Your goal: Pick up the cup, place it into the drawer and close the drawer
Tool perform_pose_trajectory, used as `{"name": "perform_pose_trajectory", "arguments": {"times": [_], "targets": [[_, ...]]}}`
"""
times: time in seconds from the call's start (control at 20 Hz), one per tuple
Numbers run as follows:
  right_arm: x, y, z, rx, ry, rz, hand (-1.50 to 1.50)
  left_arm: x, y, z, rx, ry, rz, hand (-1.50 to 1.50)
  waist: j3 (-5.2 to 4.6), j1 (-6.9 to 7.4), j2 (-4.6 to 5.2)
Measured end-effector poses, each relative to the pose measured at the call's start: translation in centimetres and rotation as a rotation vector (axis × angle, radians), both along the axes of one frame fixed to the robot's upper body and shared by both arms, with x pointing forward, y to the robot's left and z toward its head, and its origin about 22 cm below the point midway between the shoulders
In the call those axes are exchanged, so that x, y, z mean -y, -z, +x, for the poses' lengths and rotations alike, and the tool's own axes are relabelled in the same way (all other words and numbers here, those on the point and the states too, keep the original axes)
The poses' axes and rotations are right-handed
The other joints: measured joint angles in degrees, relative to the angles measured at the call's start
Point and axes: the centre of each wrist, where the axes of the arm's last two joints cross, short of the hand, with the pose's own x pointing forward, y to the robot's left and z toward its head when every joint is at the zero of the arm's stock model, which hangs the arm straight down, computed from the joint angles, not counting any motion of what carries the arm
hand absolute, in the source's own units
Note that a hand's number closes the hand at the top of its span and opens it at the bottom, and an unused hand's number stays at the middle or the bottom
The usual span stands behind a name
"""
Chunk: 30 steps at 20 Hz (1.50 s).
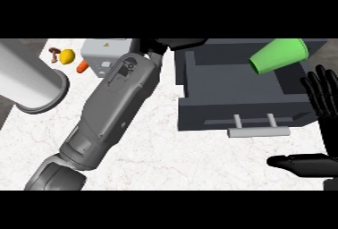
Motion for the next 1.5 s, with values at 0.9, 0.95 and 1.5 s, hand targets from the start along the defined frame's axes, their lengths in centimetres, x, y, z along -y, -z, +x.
{"name": "perform_pose_trajectory", "arguments": {"times": [0.9, 0.95, 1.5], "targets": [[-0.2, -0.9, 1.0, 0.013, -0.037, -0.003, -1.5, 2.7, 3.9, -0.2, -0.115, -0.049, 0.227, -1.5, 0.04, -2.57, 0.54], [-0.4, -1.0, 1.0, 0.013, -0.039, -0.008, -1.5, 2.7, 4.3, -0.3, -0.119, -0.047, 0.243, -1.5, 0.04, -2.72, 0.6], [-0.4, -1.5, 1.7, 0.032, -0.061, 0.001, -1.5, 3.7, 5.7, -1.3, -0.12, -0.091, 0.376, -1.5, 0.04, -3.28, 0.76]]}}
